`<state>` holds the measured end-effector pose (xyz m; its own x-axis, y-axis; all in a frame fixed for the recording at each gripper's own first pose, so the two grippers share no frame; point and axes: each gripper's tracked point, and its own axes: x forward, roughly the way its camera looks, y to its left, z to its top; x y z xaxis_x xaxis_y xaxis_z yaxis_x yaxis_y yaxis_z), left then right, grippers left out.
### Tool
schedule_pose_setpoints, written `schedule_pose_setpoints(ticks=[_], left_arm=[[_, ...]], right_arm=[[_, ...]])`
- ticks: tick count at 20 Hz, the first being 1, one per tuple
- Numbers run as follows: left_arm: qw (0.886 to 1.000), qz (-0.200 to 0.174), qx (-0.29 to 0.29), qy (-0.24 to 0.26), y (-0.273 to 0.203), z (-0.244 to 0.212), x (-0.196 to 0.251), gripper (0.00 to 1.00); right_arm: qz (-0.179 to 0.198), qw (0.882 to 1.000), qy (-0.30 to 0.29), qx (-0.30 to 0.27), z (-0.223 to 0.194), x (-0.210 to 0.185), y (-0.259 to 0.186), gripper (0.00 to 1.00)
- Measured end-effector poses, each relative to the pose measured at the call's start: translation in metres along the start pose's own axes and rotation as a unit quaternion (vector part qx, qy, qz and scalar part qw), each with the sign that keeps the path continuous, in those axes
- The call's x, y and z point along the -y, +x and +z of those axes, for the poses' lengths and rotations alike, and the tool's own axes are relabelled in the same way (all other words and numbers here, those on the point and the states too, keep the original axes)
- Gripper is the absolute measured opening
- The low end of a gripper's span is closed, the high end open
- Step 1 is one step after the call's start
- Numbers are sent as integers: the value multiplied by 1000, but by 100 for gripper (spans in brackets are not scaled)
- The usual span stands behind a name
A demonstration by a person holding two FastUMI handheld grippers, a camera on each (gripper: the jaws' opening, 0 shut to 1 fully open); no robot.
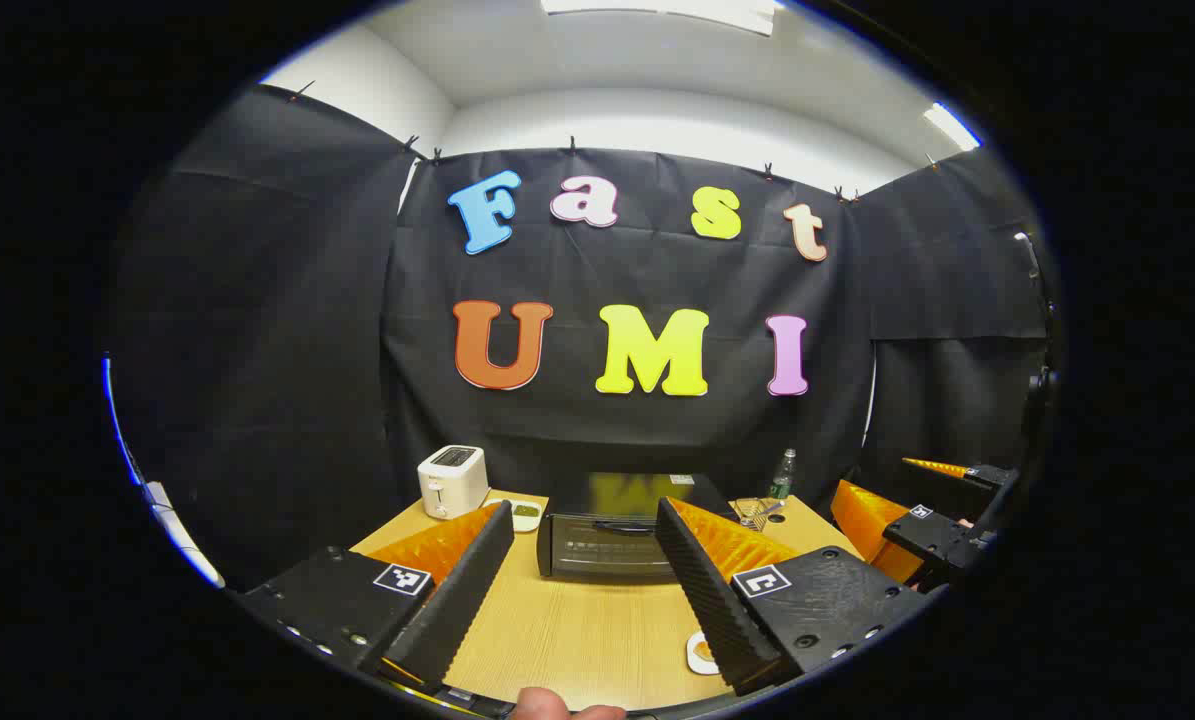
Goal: Open the electric oven with the left hand, put the food in, and close the electric oven.
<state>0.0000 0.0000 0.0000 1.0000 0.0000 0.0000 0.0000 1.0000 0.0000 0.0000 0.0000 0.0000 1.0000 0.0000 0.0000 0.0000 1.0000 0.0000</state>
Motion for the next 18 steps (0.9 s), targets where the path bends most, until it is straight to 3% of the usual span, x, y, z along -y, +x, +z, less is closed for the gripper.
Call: schedule_pose_setpoints(ticks=[8,18], left_arm=[[1000,18,4,5,6,1,-18,94],[1000,5,2,14,15,-3,-6,94]], right_arm=[[1,1000,-5,-8,-2,-6,14,99],[-4,1000,4,-10,-3,7,20,100]])
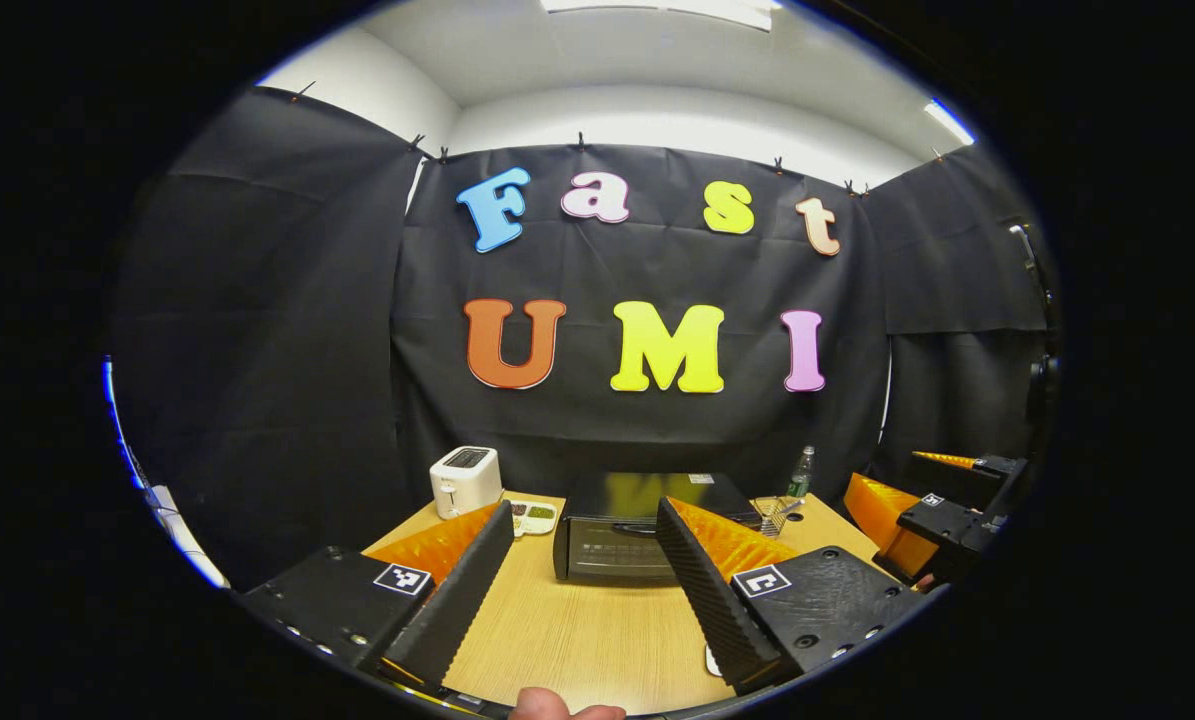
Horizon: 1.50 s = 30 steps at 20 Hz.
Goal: Open the electric oven with the left hand, put the food in, and close the electric oven.
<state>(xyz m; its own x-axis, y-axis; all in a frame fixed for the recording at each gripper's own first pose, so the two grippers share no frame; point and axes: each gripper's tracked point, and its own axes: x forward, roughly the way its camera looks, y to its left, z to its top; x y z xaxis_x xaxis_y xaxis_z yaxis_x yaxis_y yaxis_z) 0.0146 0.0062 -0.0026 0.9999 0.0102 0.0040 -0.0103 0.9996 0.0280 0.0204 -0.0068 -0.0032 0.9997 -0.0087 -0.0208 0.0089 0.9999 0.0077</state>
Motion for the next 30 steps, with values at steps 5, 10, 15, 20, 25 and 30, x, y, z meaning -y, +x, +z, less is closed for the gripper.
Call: schedule_pose_setpoints(ticks=[5,10,15,20,25,30], left_arm=[[1000,-10,-2,-1,2,-3,11,94],[999,-37,-1,0,2,-5,36,94],[998,-60,-15,-1,7,-17,60,94],[997,-71,-40,-1,29,-30,76,94],[995,-78,-58,2,77,-37,87,94],[993,-78,-92,4,143,-55,86,94]], right_arm=[[-6,1000,10,0,0,13,-1,100],[-20,1000,6,0,2,29,-7,98],[-42,999,6,-9,-10,53,-14,99],[-70,997,12,-11,-17,87,-10,99],[-101,994,29,-18,-27,124,1,98],[-128,990,42,-32,-43,159,12,100]])
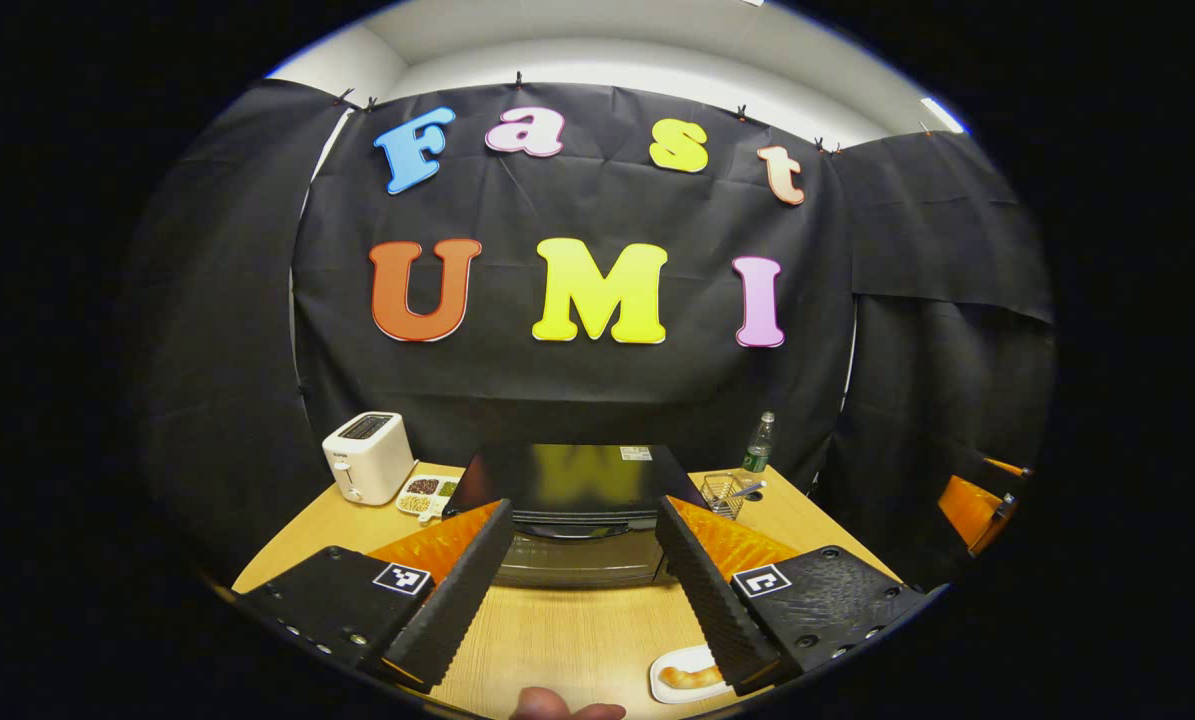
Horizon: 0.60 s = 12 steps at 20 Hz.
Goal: Open the electric oven with the left hand, put the food in, and close the electric oven.
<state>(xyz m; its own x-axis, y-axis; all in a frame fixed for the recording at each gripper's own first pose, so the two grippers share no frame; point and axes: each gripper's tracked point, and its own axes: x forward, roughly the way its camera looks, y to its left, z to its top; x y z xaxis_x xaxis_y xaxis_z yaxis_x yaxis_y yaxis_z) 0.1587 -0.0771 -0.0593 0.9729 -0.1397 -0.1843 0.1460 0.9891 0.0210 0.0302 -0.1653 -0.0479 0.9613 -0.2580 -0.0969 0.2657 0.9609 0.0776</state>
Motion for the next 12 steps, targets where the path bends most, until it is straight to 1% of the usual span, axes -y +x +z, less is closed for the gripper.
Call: schedule_pose_setpoints(ticks=[3,7,9,12], left_arm=[[1000,3,-30,-4,41,-11,-6,94],[997,-5,-80,-8,92,-36,-4,94],[993,4,-115,-11,111,-55,-6,94],[991,14,-136,-5,139,-69,-8,95]], right_arm=[[-9,1000,3,-14,-8,11,12,100],[-14,1000,-6,-23,-9,22,29,99],[-16,999,-11,-28,-10,29,38,99],[-20,999,-10,-39,-17,39,50,100]])
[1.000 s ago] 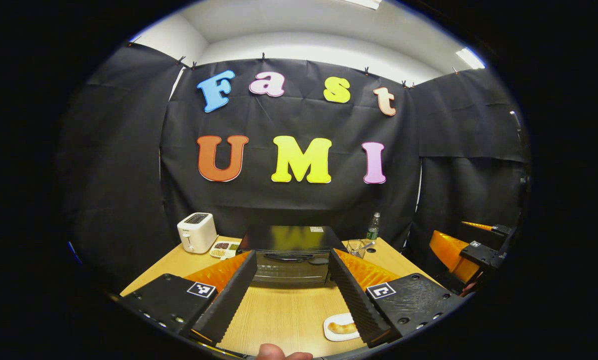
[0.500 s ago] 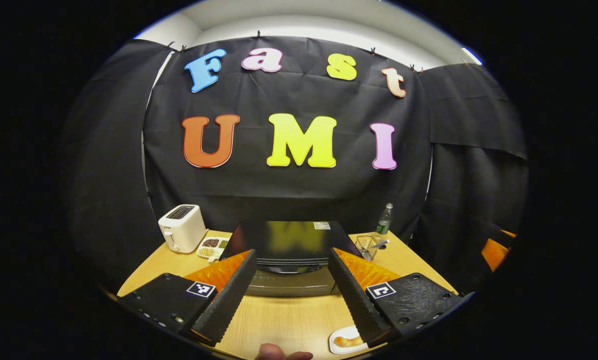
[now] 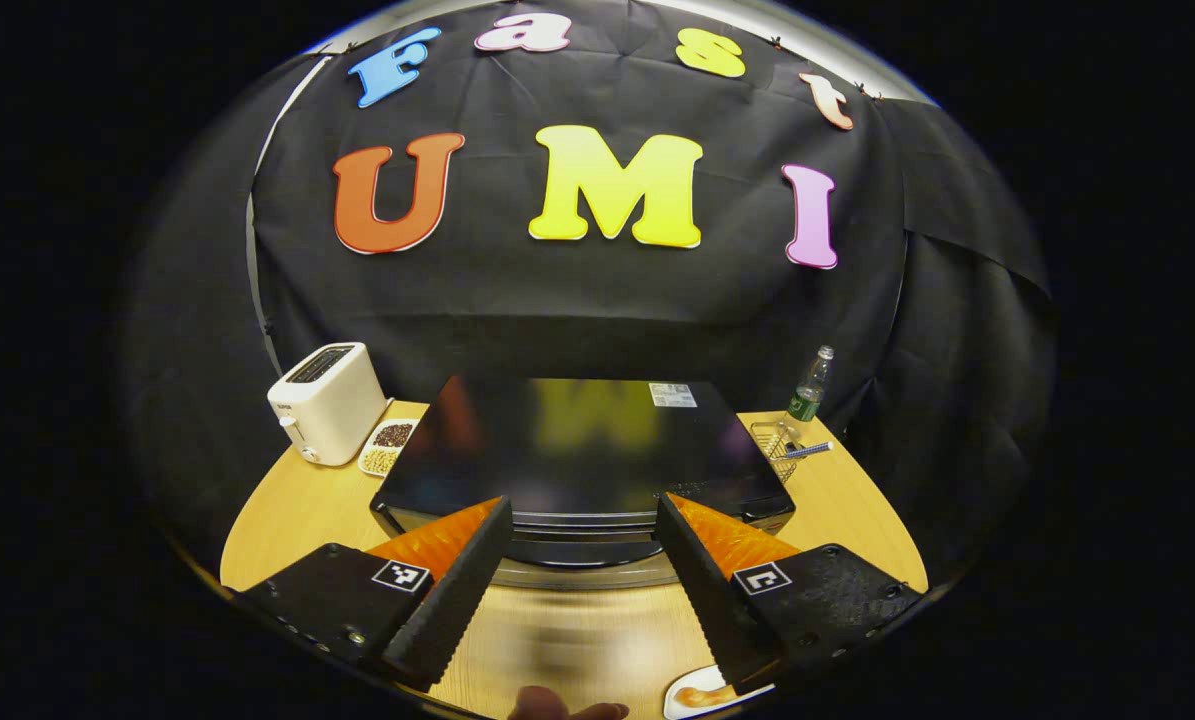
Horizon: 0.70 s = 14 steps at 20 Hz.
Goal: Open the electric oven with the left hand, put the food in, and close the electric oven.
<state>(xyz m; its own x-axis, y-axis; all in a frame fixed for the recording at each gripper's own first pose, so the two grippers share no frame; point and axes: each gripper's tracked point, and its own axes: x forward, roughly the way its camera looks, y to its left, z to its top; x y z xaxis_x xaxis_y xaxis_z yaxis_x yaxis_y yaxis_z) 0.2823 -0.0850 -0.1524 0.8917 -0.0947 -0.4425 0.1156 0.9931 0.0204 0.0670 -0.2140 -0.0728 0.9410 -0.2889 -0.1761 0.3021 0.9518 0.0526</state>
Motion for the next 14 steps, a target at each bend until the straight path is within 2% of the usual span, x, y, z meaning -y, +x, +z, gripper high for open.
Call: schedule_pose_setpoints(ticks=[5,14], left_arm=[[999,15,-37,18,26,-23,-1,95],[997,18,-67,19,20,-40,0,98]], right_arm=[[-7,1000,4,-17,-8,16,22,99],[19,1000,5,-21,-9,7,34,99]])
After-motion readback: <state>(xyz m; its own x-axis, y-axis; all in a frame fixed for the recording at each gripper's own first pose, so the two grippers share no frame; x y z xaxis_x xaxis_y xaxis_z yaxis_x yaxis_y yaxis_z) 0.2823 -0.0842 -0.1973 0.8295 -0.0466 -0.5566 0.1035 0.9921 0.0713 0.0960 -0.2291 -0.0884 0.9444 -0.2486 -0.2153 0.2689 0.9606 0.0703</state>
